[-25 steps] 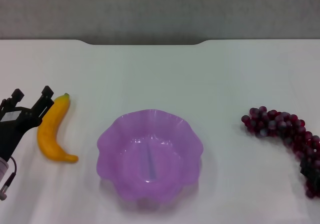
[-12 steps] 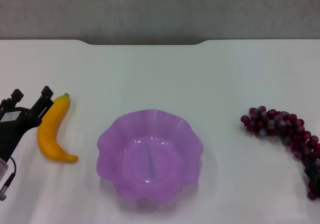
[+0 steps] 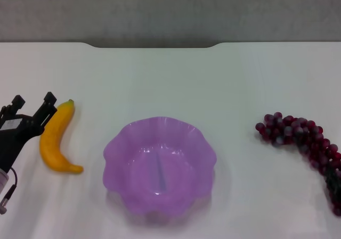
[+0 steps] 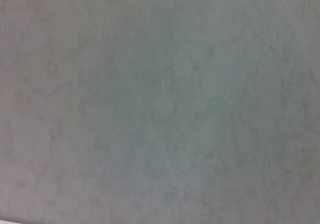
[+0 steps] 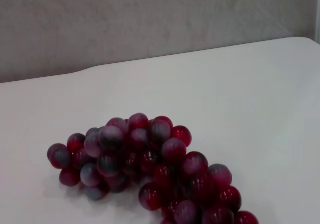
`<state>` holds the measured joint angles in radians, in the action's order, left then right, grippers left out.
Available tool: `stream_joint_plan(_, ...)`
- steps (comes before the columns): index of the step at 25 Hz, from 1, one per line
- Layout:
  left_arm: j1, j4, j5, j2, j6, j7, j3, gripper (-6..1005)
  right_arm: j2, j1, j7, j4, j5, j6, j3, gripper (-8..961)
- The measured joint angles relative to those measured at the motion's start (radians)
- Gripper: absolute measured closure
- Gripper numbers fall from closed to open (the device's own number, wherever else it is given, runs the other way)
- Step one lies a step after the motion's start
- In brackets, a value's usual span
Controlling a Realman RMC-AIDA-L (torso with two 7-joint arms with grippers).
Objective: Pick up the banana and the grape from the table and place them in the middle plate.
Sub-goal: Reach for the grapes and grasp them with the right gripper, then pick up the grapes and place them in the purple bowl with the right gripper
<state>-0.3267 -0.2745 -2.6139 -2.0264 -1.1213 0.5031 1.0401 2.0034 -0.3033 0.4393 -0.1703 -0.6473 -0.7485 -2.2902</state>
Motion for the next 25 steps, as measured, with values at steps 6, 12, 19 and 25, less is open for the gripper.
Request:
stream_joint_plan(6,0.000,-0.001,0.000,0.000,0.000,0.000,0.001,106,0.000,-0.001,0.002,0.000,0.000,0.000,0.002,533)
stream_joint_plan(12,0.000,-0.002,0.000,0.000,-0.001,0.000,0.000,106,0.000,-0.002,0.004,0.000,0.000,0.000,0.002,554)
stream_joint_plan(19,0.000,-0.001,0.000,0.000,-0.003,0.000,0.000,107,-0.001,-0.006,0.005,0.000,-0.001,-0.004,0.003,560)
stream_joint_plan(25,0.000,0.000,0.000,0.000,-0.008,0.000,0.000,106,-0.002,-0.024,0.005,0.000,-0.010,-0.009,0.008,577)
